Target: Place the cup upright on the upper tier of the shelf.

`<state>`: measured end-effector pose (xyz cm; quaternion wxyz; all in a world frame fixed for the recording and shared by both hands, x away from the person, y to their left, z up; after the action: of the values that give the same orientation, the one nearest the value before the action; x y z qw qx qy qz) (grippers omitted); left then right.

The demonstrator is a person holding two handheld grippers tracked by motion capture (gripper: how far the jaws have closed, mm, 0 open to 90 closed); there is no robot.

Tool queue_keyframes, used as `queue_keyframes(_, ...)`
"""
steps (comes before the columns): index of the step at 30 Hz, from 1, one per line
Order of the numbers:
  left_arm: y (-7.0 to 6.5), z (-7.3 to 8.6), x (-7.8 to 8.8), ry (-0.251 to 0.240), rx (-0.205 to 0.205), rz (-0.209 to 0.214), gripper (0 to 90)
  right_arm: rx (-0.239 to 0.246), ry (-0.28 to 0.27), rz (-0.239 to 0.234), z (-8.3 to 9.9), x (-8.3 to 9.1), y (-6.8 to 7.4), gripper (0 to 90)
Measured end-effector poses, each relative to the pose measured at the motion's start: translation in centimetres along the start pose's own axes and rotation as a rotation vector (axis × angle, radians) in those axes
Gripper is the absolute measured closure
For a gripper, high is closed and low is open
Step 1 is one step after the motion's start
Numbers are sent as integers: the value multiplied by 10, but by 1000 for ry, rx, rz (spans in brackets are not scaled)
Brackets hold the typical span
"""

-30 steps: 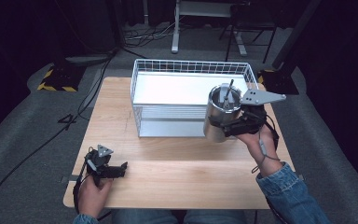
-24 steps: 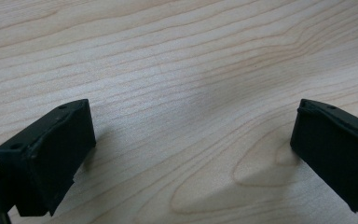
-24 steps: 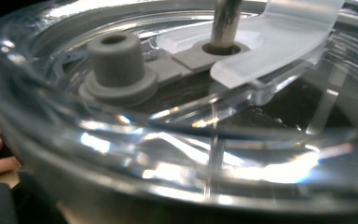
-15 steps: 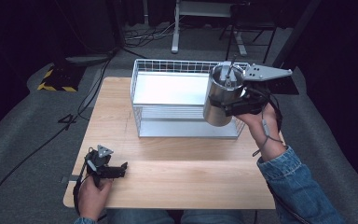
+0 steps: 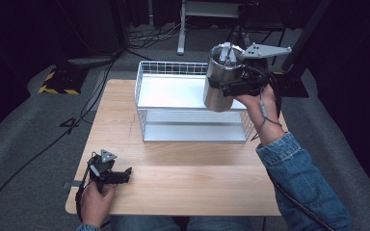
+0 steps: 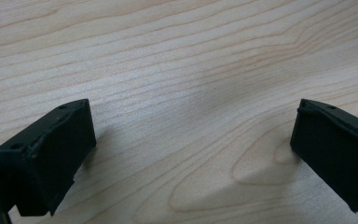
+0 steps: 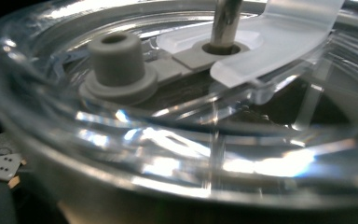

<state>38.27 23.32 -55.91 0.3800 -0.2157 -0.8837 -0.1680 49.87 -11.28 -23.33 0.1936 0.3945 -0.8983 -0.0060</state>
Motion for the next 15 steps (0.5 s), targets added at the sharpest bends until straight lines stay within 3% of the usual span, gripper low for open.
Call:
queue_keyframes(9,0,0,0,0,0,-1,3,-12,-5,12,-8,-26,-8,36)
queue_keyframes(15,0,0,0,1,-1,1,3,-40,-19,21,-8,-49,-23,36)
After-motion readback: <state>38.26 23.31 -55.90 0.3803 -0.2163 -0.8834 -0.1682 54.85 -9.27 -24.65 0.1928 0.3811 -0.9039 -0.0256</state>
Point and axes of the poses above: each handheld gripper's, and its own axes: x roughly backward along the jaws, z roughly out of its underside, y roughly to its left, the point moved 7 cm from there along -x, roughly forward along the jaws, and after that the axes turned 14 degrees about -x, right-handed, at the moved point
